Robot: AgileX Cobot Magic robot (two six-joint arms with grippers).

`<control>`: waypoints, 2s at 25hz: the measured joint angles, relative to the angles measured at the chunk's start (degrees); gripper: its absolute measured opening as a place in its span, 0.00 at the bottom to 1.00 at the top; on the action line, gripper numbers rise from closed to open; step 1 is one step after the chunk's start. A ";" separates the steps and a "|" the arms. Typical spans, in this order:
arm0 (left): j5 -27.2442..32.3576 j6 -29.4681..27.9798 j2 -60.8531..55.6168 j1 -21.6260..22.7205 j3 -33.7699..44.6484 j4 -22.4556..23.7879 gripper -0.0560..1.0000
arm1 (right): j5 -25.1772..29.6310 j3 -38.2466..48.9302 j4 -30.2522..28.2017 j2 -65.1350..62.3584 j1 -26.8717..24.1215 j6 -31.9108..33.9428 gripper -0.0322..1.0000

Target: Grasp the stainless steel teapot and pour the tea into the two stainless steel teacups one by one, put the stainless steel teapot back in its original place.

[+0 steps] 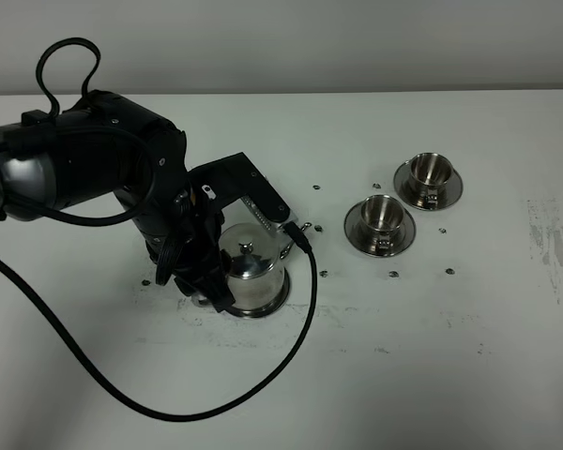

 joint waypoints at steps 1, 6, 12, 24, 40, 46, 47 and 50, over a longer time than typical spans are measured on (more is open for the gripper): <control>-0.16 -0.28 0.00 0.00 -0.04 0.00 0.49 | 0.00 0.00 0.00 0.00 0.00 0.00 0.48; -0.41 -1.82 1.65 0.00 -0.25 -0.13 0.49 | 0.00 0.00 0.00 0.00 0.00 0.00 0.48; -1.66 -3.25 2.76 0.00 -0.25 -0.15 0.49 | 0.00 0.00 0.00 0.00 0.00 0.00 0.48; -2.90 -3.43 4.36 0.00 -0.25 -0.40 0.46 | 0.00 0.00 0.00 0.00 0.00 0.00 0.48; -5.49 -3.43 5.35 0.00 -0.30 -1.94 0.22 | 0.00 0.00 0.00 0.00 0.00 0.00 0.48; -4.68 -3.55 1.03 0.00 -0.19 -1.50 0.22 | 0.00 0.00 0.00 0.00 0.00 0.00 0.48; -4.13 -3.55 -0.08 0.00 -0.19 -1.50 0.22 | 0.00 0.00 0.00 0.00 0.00 0.00 0.48; -2.90 -3.32 -2.74 0.00 -0.26 -1.46 0.22 | 0.00 0.00 0.00 0.00 0.00 0.00 0.48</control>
